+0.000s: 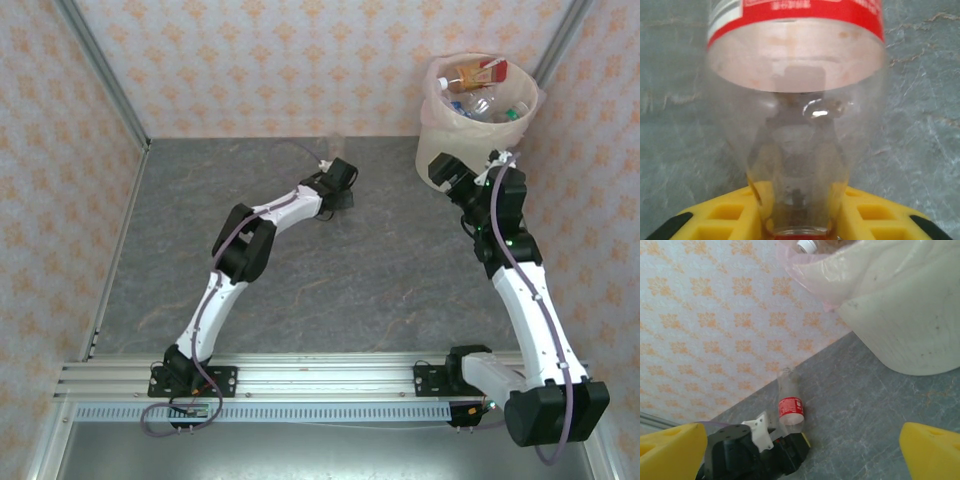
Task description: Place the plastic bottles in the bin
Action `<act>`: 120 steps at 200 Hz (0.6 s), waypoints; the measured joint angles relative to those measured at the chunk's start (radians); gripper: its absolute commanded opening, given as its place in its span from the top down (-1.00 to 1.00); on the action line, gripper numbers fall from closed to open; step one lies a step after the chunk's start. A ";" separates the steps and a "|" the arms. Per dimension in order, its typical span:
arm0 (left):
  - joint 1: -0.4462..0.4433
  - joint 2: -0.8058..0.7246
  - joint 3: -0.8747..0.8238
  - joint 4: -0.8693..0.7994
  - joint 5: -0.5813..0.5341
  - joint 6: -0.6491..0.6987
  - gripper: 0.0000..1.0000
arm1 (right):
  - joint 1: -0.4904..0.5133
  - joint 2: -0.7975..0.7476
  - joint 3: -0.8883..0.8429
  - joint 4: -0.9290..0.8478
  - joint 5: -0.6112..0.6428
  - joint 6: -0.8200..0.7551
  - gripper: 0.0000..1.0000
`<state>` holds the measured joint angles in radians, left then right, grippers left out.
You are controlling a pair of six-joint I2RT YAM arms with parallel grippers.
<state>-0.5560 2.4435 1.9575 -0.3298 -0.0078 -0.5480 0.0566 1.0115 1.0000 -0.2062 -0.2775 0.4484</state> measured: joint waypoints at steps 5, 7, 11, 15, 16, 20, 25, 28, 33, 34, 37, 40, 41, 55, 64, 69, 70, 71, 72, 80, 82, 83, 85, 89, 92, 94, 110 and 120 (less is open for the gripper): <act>0.001 -0.026 -0.045 0.018 0.005 0.009 0.60 | 0.000 0.000 -0.006 -0.002 0.000 0.000 -0.99; 0.000 -0.040 -0.068 0.027 0.009 0.006 0.62 | 0.000 0.000 -0.009 -0.003 -0.001 0.000 -0.98; 0.001 -0.066 -0.113 0.046 0.016 0.011 0.66 | 0.000 0.001 -0.013 -0.004 -0.002 0.000 -0.98; 0.000 -0.094 -0.155 0.060 0.023 0.014 0.69 | 0.000 0.001 -0.016 -0.006 -0.005 0.001 -0.99; 0.000 -0.106 -0.172 0.066 0.026 0.014 0.70 | 0.000 0.001 -0.018 -0.008 -0.007 0.001 -0.99; 0.000 -0.132 -0.216 0.084 0.035 0.021 0.74 | 0.000 0.002 -0.019 -0.010 -0.012 0.002 -0.99; 0.000 -0.170 -0.274 0.109 0.048 0.024 0.78 | 0.000 0.005 -0.020 -0.013 -0.018 0.004 -0.99; 0.000 -0.193 -0.303 0.121 0.055 0.025 0.81 | 0.000 0.007 -0.020 -0.013 -0.024 0.005 -0.98; 0.000 -0.222 -0.344 0.140 0.069 0.027 0.86 | 0.000 0.010 -0.020 -0.013 -0.033 0.008 -0.98; 0.000 -0.235 -0.357 0.146 0.073 0.027 0.86 | 0.000 0.012 -0.020 -0.012 -0.036 0.009 -0.99; 0.000 -0.251 -0.377 0.158 0.080 0.027 0.89 | 0.000 0.015 -0.020 -0.012 -0.042 0.010 -0.99; 0.000 -0.275 -0.406 0.172 0.091 0.027 0.92 | 0.000 0.018 -0.020 -0.011 -0.050 0.013 -0.99; 0.000 -0.280 -0.411 0.176 0.094 0.027 0.92 | 0.000 0.019 -0.020 -0.011 -0.051 0.014 -0.98; 0.000 -0.368 -0.494 0.236 0.140 0.031 1.00 | 0.000 0.037 -0.021 -0.008 -0.082 0.029 -0.98; 0.000 -0.417 -0.533 0.276 0.171 0.035 1.00 | 0.000 0.050 -0.021 0.000 -0.101 0.043 -0.98; -0.001 -0.441 -0.548 0.295 0.189 0.039 1.00 | 0.000 0.058 -0.021 0.007 -0.113 0.050 -0.98; -0.001 -0.447 -0.554 0.302 0.194 0.041 1.00 | 0.000 0.059 -0.021 0.008 -0.115 0.051 -0.98; -0.001 -0.451 -0.556 0.306 0.197 0.042 1.00 | 0.000 0.061 -0.021 0.010 -0.118 0.053 -0.98; -0.001 -0.455 -0.558 0.309 0.200 0.043 1.00 | 0.000 0.062 -0.022 0.011 -0.120 0.054 -0.98; -0.003 -0.496 -0.584 0.346 0.239 0.052 1.00 | 0.000 0.074 -0.024 0.027 -0.149 0.064 -0.98; -0.005 -0.507 -0.591 0.356 0.249 0.055 1.00 | 0.000 0.078 -0.024 0.030 -0.158 0.065 -0.98; -0.005 -0.510 -0.593 0.359 0.252 0.056 1.00 | 0.000 0.079 -0.024 0.032 -0.161 0.066 -0.98; -0.006 -0.519 -0.599 0.368 0.262 0.058 1.00 | 0.000 0.082 -0.024 0.035 -0.169 0.068 -0.98; -0.009 -0.536 -0.608 0.381 0.277 0.063 1.00 | 0.000 0.090 -0.024 0.042 -0.187 0.073 -0.98; -0.012 -0.548 -0.615 0.393 0.290 0.068 1.00 | 0.000 0.094 -0.024 0.047 -0.200 0.076 -0.98; -0.014 -0.558 -0.620 0.400 0.299 0.072 1.00 | 0.000 0.098 -0.024 0.051 -0.208 0.076 -0.98; -0.042 -0.616 -0.645 0.444 0.366 0.101 1.00 | 0.001 0.135 -0.023 0.072 -0.275 0.084 -0.98; -0.061 -0.644 -0.657 0.466 0.407 0.114 1.00 | 0.002 0.162 -0.021 0.083 -0.313 0.091 -0.98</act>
<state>-0.6174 1.7992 1.3006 0.1360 0.3996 -0.4343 0.0586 1.1732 0.9791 -0.1230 -0.5907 0.5392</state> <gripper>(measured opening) 0.323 0.992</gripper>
